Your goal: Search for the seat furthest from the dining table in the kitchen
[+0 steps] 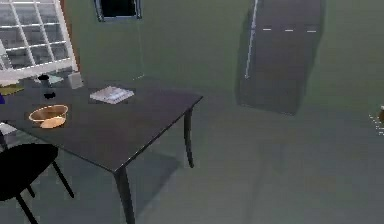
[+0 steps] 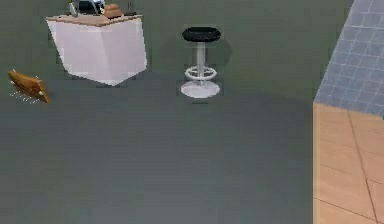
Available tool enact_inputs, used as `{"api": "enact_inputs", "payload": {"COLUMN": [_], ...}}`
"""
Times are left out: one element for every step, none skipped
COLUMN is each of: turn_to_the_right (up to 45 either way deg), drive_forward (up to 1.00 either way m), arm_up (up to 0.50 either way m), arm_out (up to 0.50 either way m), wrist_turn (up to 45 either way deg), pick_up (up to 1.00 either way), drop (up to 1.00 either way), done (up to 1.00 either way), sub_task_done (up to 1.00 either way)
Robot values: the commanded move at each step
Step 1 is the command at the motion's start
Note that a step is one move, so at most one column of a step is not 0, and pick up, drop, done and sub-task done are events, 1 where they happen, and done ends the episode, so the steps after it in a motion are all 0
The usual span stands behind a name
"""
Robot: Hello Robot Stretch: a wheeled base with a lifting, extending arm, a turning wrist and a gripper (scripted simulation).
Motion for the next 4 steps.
{"api": "enact_inputs", "payload": {"turn_to_the_right": [-45.0,-15.0,0.0,45.0], "drive_forward": [0.0,0.0,0.45,0.0], "arm_up": [0.0,0.0,0.0,0.0], "arm_out": [0.0,0.0,0.0,0.0], "wrist_turn": [0.0,0.0,0.0,0.0], "pick_up": [0.0,0.0,0.0,0.0], "drop": [0.0,0.0,0.0,0.0], "done": [0.0,0.0,0.0,0.0], "sub_task_done": [0.0,0.0,0.0,0.0]}}
